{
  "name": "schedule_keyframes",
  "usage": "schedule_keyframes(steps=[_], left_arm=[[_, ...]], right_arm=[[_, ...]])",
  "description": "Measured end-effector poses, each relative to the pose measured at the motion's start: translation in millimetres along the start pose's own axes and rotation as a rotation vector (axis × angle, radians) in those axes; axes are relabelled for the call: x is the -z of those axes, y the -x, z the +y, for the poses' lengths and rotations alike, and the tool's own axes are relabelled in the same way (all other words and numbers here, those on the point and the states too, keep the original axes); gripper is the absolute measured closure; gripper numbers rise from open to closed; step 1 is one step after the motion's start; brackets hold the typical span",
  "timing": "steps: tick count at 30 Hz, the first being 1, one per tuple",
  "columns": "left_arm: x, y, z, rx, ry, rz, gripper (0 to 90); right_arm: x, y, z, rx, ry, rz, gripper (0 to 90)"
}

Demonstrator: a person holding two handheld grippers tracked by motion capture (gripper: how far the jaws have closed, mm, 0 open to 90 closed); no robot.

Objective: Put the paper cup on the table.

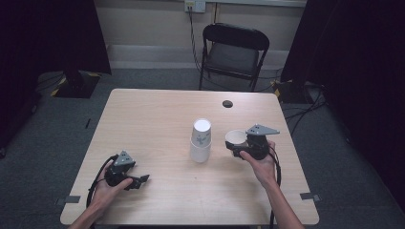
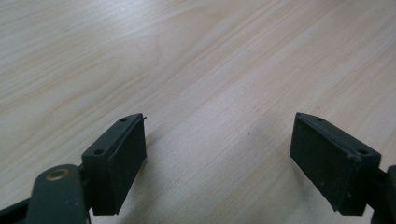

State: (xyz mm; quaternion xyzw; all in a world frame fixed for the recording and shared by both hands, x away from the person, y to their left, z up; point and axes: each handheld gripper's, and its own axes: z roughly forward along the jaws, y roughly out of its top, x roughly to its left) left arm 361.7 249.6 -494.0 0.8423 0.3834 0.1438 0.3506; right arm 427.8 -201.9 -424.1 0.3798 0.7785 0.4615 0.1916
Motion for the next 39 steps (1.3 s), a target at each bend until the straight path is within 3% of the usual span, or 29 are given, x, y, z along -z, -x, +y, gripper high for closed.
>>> schedule_keyframes(steps=[5,10,20,31,39], left_arm=[[-1.9,1.1,-0.2,-0.021,-0.002,0.014,16.1],[-5.3,1.8,-4.6,-0.008,0.05,0.026,11.5],[-5.2,2.1,-4.7,-0.003,0.047,0.032,10.6],[-5.2,2.1,-4.7,-0.003,0.047,0.032,10.6],[-5.3,2.0,-4.7,-0.003,0.047,0.032,10.6]], right_arm=[[-15.1,10.6,0.6,-0.013,-0.021,-0.022,28.9],[-27.2,18.2,9.1,-0.021,-0.024,-0.048,28.7],[-48.9,27.3,21.2,-0.012,-0.04,-0.091,28.3],[-73.7,35.8,11.6,-0.035,-0.076,-0.126,28.2],[-84.7,30.2,4.5,-0.037,-0.067,-0.121,27.0]])
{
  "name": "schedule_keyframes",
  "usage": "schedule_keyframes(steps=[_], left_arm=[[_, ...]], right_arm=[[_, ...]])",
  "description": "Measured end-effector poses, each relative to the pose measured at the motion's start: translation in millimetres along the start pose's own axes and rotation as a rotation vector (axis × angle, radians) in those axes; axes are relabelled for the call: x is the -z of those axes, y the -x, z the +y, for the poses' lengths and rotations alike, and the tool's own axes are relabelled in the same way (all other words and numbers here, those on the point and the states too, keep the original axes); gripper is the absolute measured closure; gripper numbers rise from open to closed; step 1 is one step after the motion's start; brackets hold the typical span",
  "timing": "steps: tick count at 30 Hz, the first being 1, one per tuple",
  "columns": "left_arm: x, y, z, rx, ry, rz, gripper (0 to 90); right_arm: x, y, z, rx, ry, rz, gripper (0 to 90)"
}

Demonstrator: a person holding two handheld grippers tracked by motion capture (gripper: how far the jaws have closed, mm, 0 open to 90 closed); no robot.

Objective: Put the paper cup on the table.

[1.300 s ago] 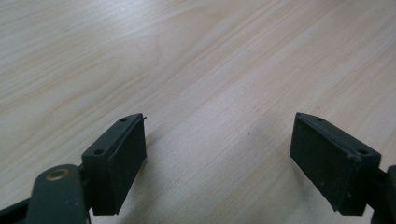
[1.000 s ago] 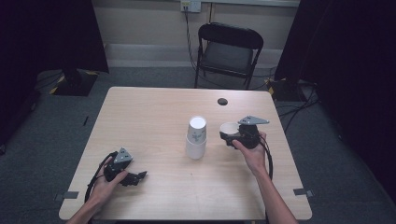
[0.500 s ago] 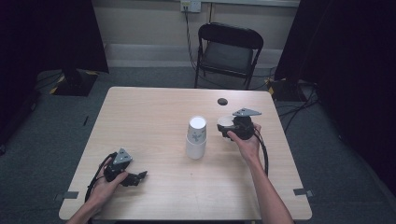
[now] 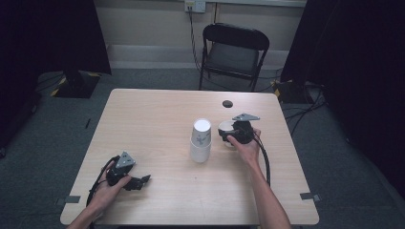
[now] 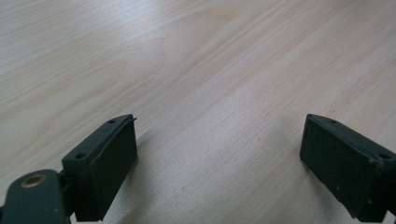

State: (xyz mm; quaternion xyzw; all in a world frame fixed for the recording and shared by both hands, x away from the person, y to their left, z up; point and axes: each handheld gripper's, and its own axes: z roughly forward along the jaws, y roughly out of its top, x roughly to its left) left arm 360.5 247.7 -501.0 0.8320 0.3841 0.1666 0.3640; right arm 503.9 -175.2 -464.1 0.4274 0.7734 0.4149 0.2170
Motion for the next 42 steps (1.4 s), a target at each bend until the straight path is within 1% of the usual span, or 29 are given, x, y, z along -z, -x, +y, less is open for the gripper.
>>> schedule_keyframes(steps=[3,6,11,14,17,19,21,22,24,26,29,32,37,40,42], left_arm=[[0.1,0.1,0.0,0.0,0.0,0.0,10.6],[0.0,0.1,0.0,0.001,0.0,0.0,10.6],[0.2,0.0,0.0,-0.001,-0.002,0.001,10.6],[0.1,0.2,0.0,0.002,0.0,0.002,10.5],[0.0,0.1,0.0,0.002,0.0,0.002,10.4],[0.1,0.1,0.0,0.002,0.0,0.002,10.4],[0.1,0.1,0.0,0.002,0.0,0.002,10.4],[0.0,0.1,0.0,0.002,0.0,0.002,10.4],[0.0,0.1,0.0,0.003,-0.001,0.002,10.4],[-0.1,0.1,0.0,0.003,-0.001,0.004,10.0],[-0.1,0.1,0.0,0.003,-0.001,0.003,10.0],[0.0,0.1,0.1,0.003,-0.001,0.004,10.0],[0.0,-0.1,0.1,0.001,-0.001,0.004,10.0],[0.0,-0.1,0.1,0.0,-0.001,0.004,10.0],[-0.2,0.0,0.1,0.005,-0.001,0.006,9.9]], right_arm=[[2.5,-0.7,-4.1,0.0,0.015,0.003,26.2],[7.2,2.1,-8.9,-0.02,0.025,0.013,25.6],[15.2,3.8,-14.9,-0.018,0.006,0.013,25.4],[18.2,4.6,-18.7,-0.026,-0.004,0.015,25.3],[17.4,4.9,-23.2,-0.026,-0.023,0.013,25.4],[17.2,4.5,-23.8,-0.03,-0.019,0.01,25.3],[16.5,4.5,-24.0,-0.04,-0.02,0.02,24.6],[15.9,4.3,-24.1,-0.044,-0.025,0.029,23.9],[14.6,3.3,-24.4,-0.044,-0.034,0.024,16.3],[14.7,4.0,-24.6,-0.066,-0.031,0.044,14.9],[16.2,3.9,-24.8,-0.08,-0.031,0.054,14.5],[18.2,2.5,-25.3,-0.075,-0.037,0.044,14.5],[21.8,3.4,-28.4,-0.086,-0.036,0.025,14.6],[25.7,3.2,-30.5,-0.086,-0.037,0.018,14.6],[29.6,2.8,-31.2,-0.09,-0.038,0.021,14.6]])
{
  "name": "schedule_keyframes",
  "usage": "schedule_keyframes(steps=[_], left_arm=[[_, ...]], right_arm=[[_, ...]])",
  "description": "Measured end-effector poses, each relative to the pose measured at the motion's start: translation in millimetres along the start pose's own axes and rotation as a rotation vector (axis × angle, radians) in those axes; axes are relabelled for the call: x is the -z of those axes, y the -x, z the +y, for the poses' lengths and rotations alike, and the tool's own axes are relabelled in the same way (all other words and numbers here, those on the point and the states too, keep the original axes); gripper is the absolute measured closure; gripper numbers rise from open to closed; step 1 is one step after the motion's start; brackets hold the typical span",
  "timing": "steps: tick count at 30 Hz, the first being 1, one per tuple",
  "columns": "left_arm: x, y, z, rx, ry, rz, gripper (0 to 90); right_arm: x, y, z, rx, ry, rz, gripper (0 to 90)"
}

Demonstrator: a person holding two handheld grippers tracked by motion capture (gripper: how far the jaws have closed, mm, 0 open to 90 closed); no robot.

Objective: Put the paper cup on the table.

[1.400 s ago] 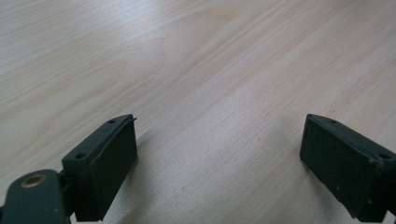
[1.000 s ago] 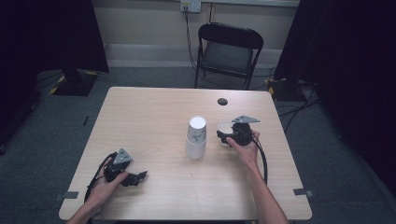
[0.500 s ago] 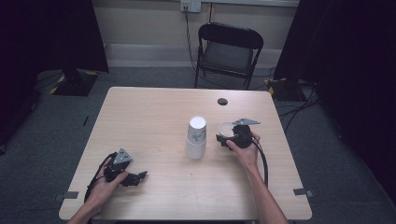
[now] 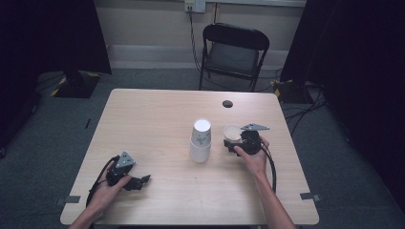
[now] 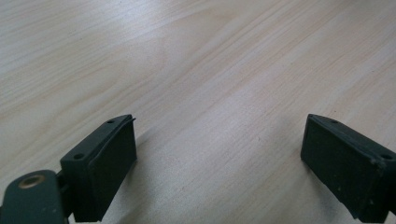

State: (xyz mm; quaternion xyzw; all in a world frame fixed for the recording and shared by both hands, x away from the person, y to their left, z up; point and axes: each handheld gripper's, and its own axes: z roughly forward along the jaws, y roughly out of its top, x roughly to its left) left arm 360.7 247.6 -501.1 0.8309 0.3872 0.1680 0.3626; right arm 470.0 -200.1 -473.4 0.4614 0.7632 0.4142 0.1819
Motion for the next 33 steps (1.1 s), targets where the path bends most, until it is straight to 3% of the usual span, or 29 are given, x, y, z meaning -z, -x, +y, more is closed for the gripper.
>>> schedule_keyframes(steps=[13,20,27,33], left_arm=[[-0.3,-0.6,0.3,0.002,-0.006,0.005,7.7],[0.2,-0.3,-0.1,0.007,-0.009,0.01,7.5],[0.4,0.2,-0.4,0.012,-0.008,0.016,7.3],[0.6,1.5,-0.9,0.022,-0.003,0.022,7.3]], right_arm=[[31.2,-0.5,-10.9,-0.004,-0.012,0.021,14.7],[49.0,-4.4,-15.5,-0.009,-0.013,0.006,14.9],[64.5,-12.0,-33.0,-0.02,-0.022,-0.018,15.0],[78.0,-24.6,-49.7,0.015,-0.051,-0.011,15.0]])
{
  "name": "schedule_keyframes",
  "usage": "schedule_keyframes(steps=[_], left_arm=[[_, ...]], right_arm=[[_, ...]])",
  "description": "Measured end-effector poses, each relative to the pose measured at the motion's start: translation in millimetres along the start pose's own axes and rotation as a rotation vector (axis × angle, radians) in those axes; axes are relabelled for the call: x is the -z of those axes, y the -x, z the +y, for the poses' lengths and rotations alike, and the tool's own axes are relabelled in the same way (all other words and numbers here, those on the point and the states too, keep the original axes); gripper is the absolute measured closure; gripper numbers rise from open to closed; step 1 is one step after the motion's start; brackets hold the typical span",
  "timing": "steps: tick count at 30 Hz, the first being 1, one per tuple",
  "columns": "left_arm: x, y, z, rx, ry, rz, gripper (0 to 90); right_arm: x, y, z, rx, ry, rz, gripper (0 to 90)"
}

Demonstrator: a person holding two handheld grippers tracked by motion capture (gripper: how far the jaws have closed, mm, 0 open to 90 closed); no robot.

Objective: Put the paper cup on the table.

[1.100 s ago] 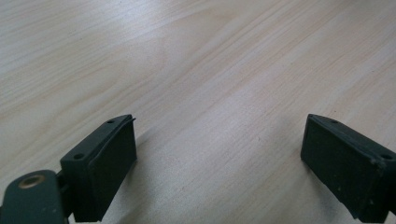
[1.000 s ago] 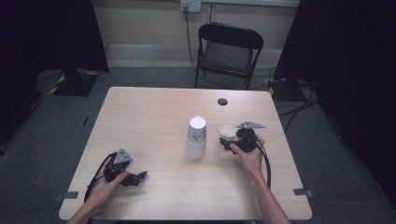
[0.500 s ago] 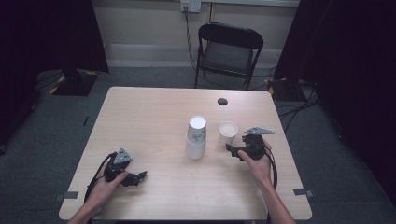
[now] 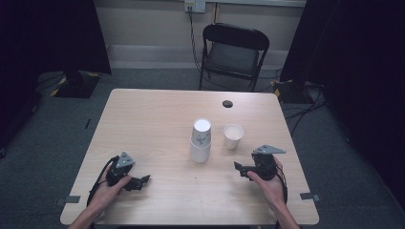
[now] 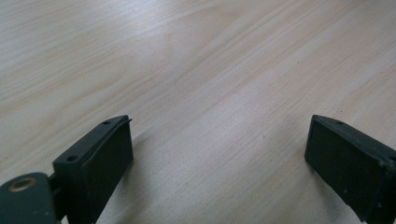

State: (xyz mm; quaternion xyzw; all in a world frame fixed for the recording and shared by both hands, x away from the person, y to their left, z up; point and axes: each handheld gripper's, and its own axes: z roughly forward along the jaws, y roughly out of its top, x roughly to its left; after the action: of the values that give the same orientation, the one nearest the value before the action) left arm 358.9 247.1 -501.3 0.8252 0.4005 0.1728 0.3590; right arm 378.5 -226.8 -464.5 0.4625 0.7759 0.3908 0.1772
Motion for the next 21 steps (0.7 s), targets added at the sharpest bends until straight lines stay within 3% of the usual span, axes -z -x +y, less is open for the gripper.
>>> schedule_keyframes(steps=[4,8,12,16,18,21], left_arm=[[0.2,0.2,-0.1,0.002,-0.001,0.003,7.3],[0.1,0.3,-0.1,0.002,-0.001,0.003,7.3],[0.0,-0.1,0.1,0.0,-0.005,0.007,6.5],[0.0,-0.1,0.1,0.0,-0.005,0.007,6.5],[0.0,-0.1,0.1,0.001,-0.005,0.007,6.5],[0.0,-0.1,0.1,0.001,-0.005,0.007,6.4]], right_arm=[[5.4,-7.5,-12.1,0.001,-0.011,0.001,14.7],[0.8,-15.2,-26.5,0.013,-0.081,0.002,15.0],[1.2,-23.8,-31.4,0.029,-0.079,-0.028,14.6],[-4.5,-29.9,-35.6,0.056,-0.121,-0.018,14.6],[-5.8,-32.6,-37.0,0.085,-0.12,-0.038,14.2],[-5.9,-32.8,-39.3,0.087,-0.102,-0.039,13.6]])
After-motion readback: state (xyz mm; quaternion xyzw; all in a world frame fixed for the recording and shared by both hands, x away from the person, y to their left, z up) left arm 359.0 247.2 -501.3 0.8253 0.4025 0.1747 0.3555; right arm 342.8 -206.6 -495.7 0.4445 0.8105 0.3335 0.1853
